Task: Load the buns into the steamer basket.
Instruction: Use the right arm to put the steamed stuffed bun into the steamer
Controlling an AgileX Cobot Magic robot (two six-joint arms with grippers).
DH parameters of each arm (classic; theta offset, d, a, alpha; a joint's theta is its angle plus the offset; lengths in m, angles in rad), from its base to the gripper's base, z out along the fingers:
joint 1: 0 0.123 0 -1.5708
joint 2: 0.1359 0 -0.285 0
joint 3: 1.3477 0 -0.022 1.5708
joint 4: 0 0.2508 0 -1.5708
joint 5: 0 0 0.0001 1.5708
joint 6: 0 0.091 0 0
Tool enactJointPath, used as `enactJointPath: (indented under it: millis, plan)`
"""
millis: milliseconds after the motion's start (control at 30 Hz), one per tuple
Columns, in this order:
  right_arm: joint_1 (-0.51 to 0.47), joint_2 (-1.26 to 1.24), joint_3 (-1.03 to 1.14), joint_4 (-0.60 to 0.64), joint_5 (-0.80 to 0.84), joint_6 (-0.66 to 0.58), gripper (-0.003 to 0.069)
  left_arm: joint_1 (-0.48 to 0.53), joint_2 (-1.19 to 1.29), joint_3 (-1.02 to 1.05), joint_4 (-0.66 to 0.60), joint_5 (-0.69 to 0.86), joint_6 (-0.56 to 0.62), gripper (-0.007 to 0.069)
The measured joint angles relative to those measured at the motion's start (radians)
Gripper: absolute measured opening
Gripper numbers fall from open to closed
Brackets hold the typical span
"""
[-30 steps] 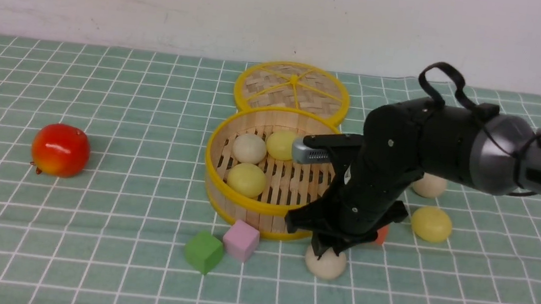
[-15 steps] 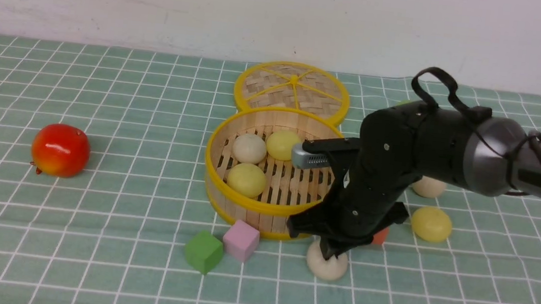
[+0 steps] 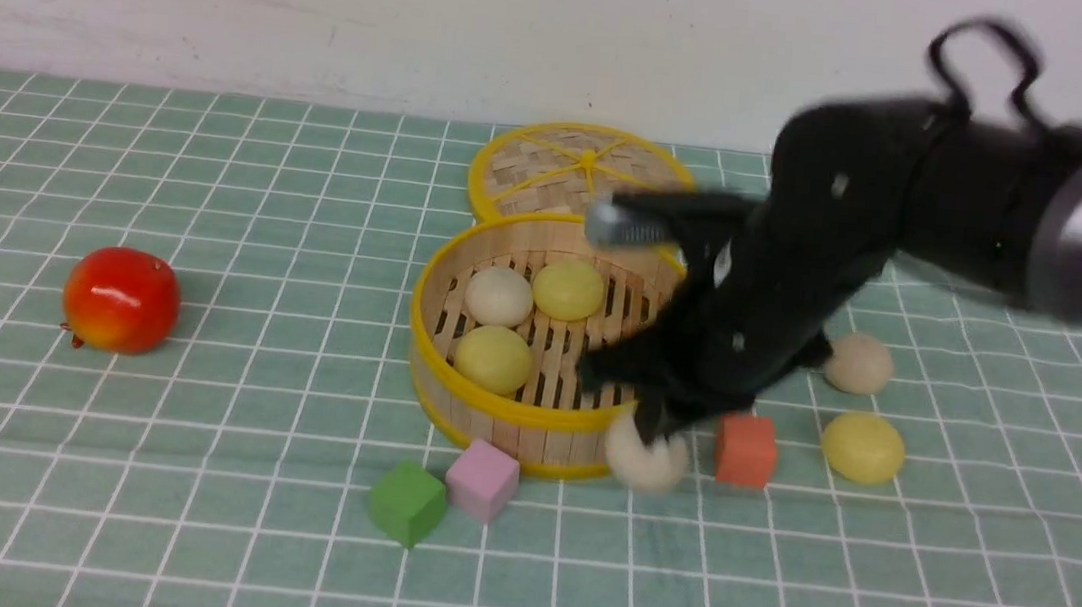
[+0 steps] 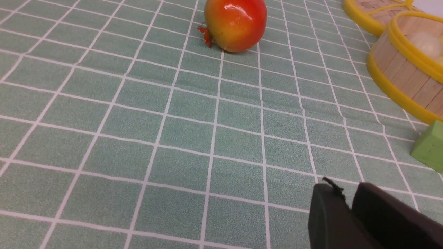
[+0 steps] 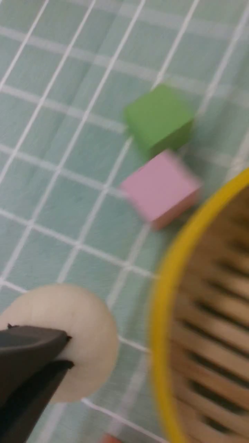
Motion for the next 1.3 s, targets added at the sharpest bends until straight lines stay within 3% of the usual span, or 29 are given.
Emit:
enactJointPath:
  millis: [300,600,1300]
  plan:
    - [0.0,0.097,-0.204,0.01,-0.11,-0.091,0.0001,0.0,0.0,0.0,0.0,0.0,0.0,0.0111]
    - [0.0,0.258,-0.208,0.035,-0.167,-0.109,0.0001,0.0,0.0,0.0,0.0,0.0,0.0,0.0119]
    - [0.0,0.259,-0.21,-0.026,-0.11,-0.11,0.0004,0.0,0.0,0.0,0.0,0.0,0.0,0.0139]
